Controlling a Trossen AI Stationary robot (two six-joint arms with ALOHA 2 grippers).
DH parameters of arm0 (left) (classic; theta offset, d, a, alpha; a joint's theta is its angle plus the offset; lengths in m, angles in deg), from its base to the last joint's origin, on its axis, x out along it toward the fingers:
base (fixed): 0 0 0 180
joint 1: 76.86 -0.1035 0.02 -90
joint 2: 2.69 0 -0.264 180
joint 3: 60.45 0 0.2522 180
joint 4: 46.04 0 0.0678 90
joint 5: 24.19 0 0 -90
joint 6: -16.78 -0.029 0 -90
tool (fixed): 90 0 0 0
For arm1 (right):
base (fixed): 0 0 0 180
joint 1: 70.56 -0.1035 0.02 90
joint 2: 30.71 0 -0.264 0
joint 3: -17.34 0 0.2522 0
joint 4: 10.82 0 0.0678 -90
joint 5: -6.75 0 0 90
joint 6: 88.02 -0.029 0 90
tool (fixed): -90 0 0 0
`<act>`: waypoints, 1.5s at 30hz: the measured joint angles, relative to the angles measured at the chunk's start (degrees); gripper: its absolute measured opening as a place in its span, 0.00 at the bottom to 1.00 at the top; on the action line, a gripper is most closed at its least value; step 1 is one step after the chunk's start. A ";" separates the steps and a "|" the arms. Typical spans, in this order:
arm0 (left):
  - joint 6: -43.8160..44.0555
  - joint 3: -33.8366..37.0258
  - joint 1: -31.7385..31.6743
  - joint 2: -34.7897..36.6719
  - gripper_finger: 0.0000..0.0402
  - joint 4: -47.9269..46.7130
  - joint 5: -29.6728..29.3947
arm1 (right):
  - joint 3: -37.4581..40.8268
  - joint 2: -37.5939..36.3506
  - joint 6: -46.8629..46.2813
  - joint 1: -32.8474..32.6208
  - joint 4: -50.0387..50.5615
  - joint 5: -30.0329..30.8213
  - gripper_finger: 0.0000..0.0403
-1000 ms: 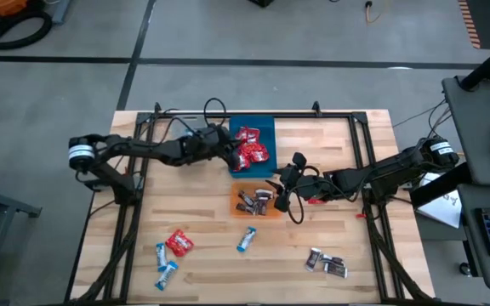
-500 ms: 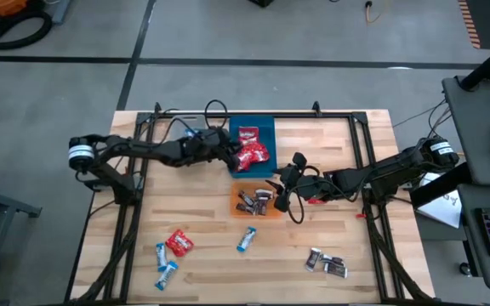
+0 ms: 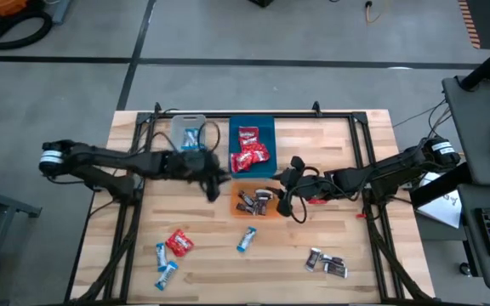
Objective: Sort candy
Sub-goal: Put the blue chocolate bar into the gray bin
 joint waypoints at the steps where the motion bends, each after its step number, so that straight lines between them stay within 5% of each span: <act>1: 1.10 0.00 2.00 0.98 0.20 -2.00 0.07 | -0.12 0.00 0.00 -0.02 0.25 -0.89 0.41; 10: 12.24 0.00 19.02 4.24 0.20 -9.35 0.09 | -4.63 0.00 0.18 -0.02 8.06 -3.57 0.38; 18: 18.49 0.00 27.65 2.71 0.20 -11.99 0.09 | -9.12 0.00 0.30 -0.49 19.17 -8.53 0.37; 23: 19.67 0.00 29.18 0.81 0.20 -11.40 -0.13 | -11.26 0.15 -1.51 -2.63 21.33 -15.08 0.35; 37: 22.44 -0.06 29.97 -13.49 0.20 6.35 -0.21 | -23.82 7.30 -17.99 -13.59 45.79 -15.42 0.30; 45: 31.83 -10.51 30.67 -24.13 0.20 2.66 -3.18 | -26.04 7.96 -23.29 -17.97 47.84 -21.57 0.33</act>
